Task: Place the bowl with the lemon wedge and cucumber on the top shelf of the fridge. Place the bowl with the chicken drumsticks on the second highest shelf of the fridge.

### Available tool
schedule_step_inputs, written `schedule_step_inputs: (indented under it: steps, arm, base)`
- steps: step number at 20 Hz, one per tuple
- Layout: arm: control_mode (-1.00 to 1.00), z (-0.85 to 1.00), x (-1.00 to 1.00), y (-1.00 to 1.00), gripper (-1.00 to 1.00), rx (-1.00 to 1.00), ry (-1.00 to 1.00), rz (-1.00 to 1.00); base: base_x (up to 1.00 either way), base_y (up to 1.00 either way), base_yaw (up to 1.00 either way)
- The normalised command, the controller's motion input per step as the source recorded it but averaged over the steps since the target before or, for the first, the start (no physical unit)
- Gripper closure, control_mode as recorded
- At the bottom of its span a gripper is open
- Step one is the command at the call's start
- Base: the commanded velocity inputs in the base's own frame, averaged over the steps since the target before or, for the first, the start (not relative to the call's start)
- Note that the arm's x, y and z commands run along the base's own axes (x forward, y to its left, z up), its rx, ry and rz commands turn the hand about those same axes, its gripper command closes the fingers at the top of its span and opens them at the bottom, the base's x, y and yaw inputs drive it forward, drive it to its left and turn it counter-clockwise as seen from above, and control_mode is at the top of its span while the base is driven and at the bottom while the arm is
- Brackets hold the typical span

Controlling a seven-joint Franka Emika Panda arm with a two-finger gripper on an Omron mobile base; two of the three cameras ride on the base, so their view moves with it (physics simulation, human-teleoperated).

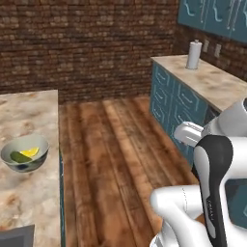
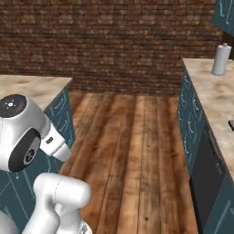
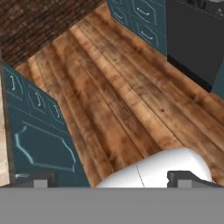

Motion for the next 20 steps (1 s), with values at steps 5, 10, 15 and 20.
schedule_step_inputs:
  steps: [5, 10, 15, 20]
  arm:
    - [1.00, 0.00, 0.00, 0.00, -1.00, 0.00, 0.00, 0.00]
    - [1.00, 0.00, 0.00, 0.00, -1.00, 0.00, 0.00, 0.00]
    - [1.00, 0.00, 0.00, 0.00, -1.00, 0.00, 0.00, 0.00]
    - [1.00, 0.00, 0.00, 0.00, -1.00, 0.00, 0.00, 0.00]
  base:
    - [1.00, -0.35, 0.08]
    - [0.84, -0.29, 0.63]
    - [0.34, -0.11, 0.96]
    - [0.35, -0.20, 0.94]
